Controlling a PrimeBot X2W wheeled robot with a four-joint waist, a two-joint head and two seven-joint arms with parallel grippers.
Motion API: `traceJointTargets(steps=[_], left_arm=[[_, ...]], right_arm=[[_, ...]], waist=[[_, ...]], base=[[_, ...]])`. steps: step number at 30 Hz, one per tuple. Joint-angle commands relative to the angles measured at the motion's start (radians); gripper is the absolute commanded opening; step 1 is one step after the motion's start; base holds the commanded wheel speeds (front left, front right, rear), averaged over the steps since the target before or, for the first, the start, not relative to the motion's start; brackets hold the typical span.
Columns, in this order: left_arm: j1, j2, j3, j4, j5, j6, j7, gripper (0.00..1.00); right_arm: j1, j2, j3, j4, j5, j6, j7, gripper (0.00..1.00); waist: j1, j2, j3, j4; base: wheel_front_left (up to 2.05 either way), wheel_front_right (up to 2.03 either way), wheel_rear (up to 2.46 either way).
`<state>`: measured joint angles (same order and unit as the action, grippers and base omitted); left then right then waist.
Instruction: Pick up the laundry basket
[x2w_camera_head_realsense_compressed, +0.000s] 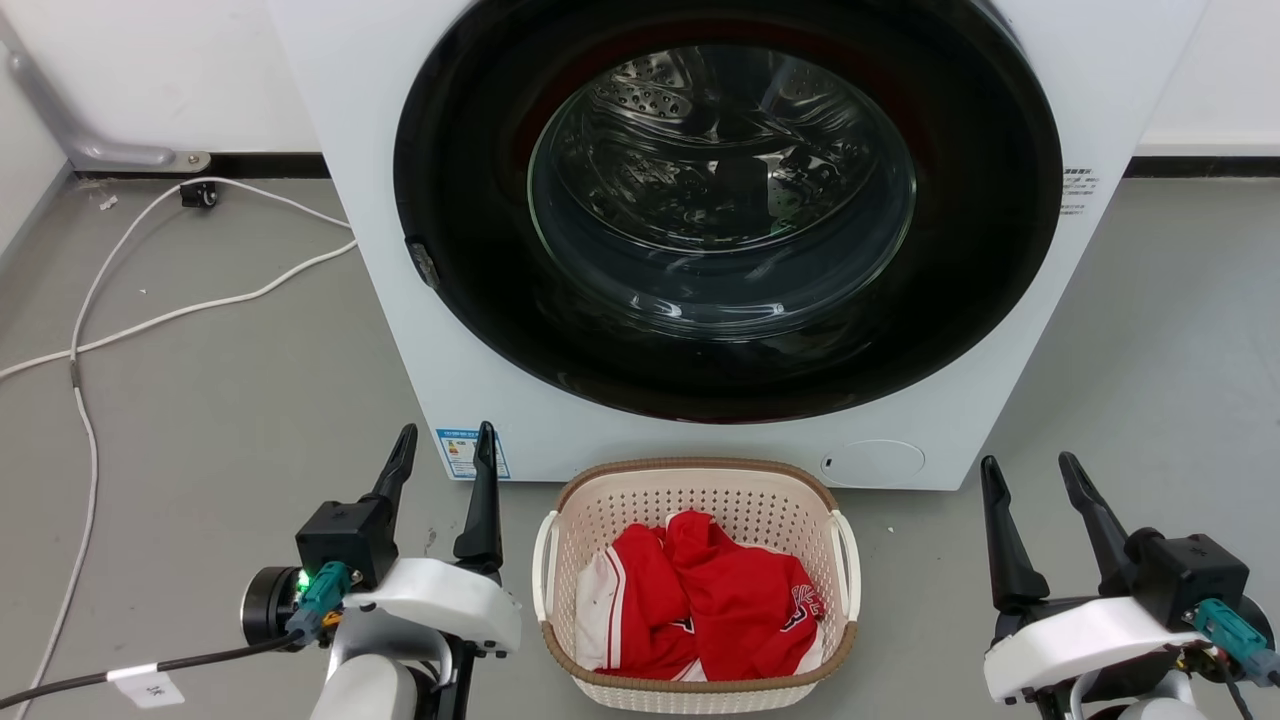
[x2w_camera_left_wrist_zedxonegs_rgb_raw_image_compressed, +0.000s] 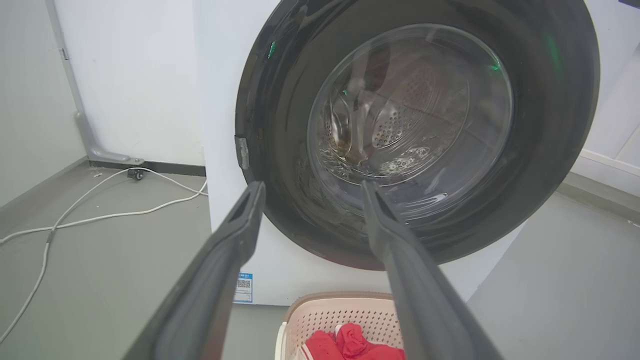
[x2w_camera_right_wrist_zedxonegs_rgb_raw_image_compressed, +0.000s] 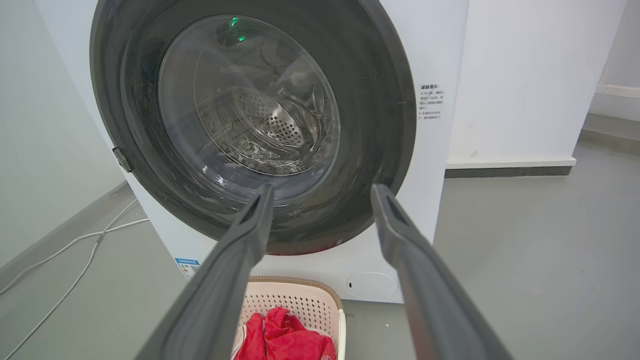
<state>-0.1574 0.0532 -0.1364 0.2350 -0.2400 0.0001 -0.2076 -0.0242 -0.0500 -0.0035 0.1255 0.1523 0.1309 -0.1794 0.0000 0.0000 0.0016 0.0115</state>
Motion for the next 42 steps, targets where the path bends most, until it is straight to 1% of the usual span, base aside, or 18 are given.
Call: traceJointTargets(steps=[1, 15, 22, 23, 27, 42], left_arm=[[-0.018, 0.007, -0.003, -0.002, 0.028, 0.006, -0.011, 1.00], [-0.023, 0.009, -0.006, 0.018, 0.130, 0.028, -0.039, 1.00], [-0.020, 0.007, -0.009, 0.023, 0.170, 0.029, -0.052, 1.00], [-0.019, 0.004, -0.012, 0.031, 0.188, 0.024, -0.060, 1.00], [-0.020, 0.002, -0.007, 0.041, 0.168, 0.023, -0.060, 1.00], [-0.027, -0.002, -0.004, 0.052, 0.165, 0.018, -0.059, 1.00]], right_arm=[[0.008, -0.001, 0.000, -0.011, -0.022, 0.000, -0.008, 1.00], [0.019, -0.001, -0.003, -0.011, -0.109, 0.000, -0.028, 1.00], [0.023, 0.000, -0.001, -0.005, -0.129, 0.000, -0.034, 1.00], [0.024, 0.000, -0.007, -0.004, -0.143, 0.000, -0.043, 1.00], [0.024, 0.000, -0.010, 0.001, -0.123, 0.000, -0.043, 1.00], [0.010, 0.000, -0.010, 0.012, -0.117, 0.000, -0.041, 1.00]], waist=[[0.0000, 0.0000, 0.001, 0.000], [0.0000, 0.0000, 0.003, 0.002], [0.0000, 0.0000, 0.002, 0.002], [0.0000, 0.0000, 0.001, 0.003], [0.0000, 0.0000, 0.000, 0.005], [0.0000, 0.0000, 0.005, 0.010]], base=[[0.00, 0.00, 0.00], [0.00, 0.00, 0.00], [0.00, 0.00, 0.00], [0.00, 0.00, 0.00], [0.00, 0.00, 0.00], [0.00, 0.00, 0.00]])
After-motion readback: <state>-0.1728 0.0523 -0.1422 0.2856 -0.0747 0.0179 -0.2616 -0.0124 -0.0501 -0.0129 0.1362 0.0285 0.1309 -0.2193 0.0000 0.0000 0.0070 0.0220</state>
